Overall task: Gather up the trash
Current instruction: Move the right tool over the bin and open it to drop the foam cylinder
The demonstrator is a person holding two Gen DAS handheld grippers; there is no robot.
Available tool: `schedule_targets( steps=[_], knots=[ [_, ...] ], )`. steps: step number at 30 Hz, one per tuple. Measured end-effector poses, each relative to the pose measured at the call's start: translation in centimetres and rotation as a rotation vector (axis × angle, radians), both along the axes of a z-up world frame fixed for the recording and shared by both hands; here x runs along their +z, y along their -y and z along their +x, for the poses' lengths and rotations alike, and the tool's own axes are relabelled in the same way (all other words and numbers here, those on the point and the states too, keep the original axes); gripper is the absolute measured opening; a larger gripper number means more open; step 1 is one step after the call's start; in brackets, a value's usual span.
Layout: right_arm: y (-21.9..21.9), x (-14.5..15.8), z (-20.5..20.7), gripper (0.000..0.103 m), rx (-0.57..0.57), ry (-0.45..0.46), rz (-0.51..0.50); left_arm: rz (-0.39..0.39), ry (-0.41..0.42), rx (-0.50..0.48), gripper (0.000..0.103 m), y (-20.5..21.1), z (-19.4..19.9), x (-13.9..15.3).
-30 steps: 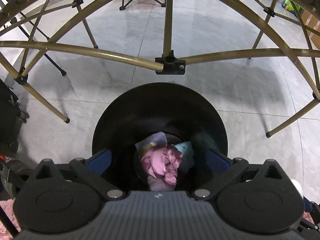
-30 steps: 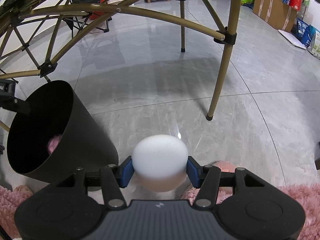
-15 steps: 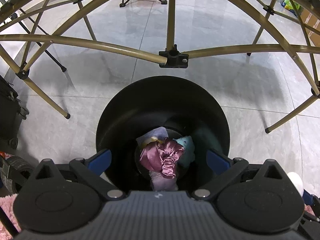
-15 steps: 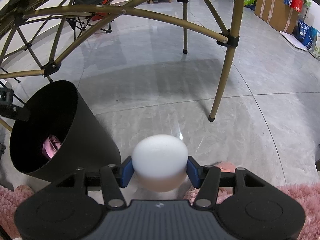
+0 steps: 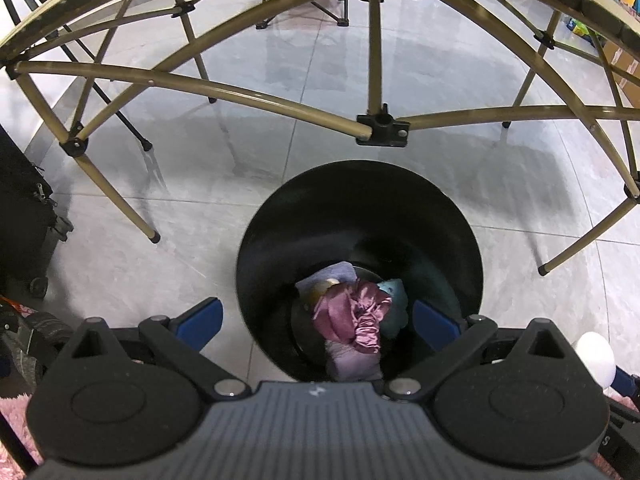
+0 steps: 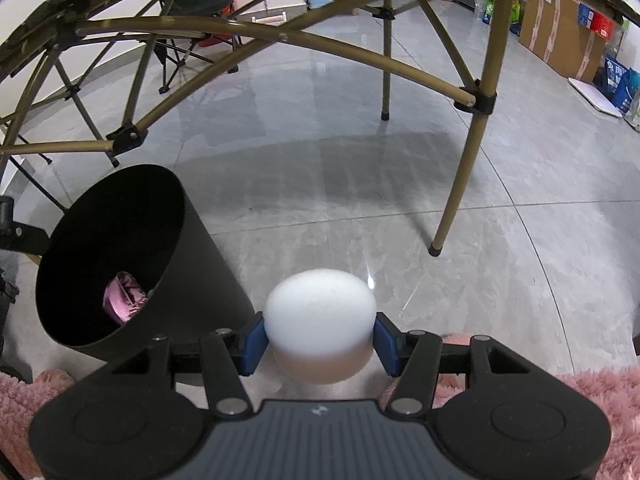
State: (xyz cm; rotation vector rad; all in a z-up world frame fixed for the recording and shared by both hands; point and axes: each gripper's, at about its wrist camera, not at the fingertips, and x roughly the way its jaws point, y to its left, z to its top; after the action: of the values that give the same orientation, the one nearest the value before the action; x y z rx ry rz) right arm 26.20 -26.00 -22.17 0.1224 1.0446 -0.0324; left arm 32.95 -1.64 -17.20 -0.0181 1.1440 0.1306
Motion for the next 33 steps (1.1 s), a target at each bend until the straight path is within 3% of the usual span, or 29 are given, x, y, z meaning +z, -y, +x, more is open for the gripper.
schedule_targets(
  steps=[33],
  knots=[
    [-11.4, 4.0, 2.9, 0.055, 0.213, 0.06, 0.004, -0.031, 0.024, 0.138, 0.103, -8.9, -4.0, 0.8]
  ],
)
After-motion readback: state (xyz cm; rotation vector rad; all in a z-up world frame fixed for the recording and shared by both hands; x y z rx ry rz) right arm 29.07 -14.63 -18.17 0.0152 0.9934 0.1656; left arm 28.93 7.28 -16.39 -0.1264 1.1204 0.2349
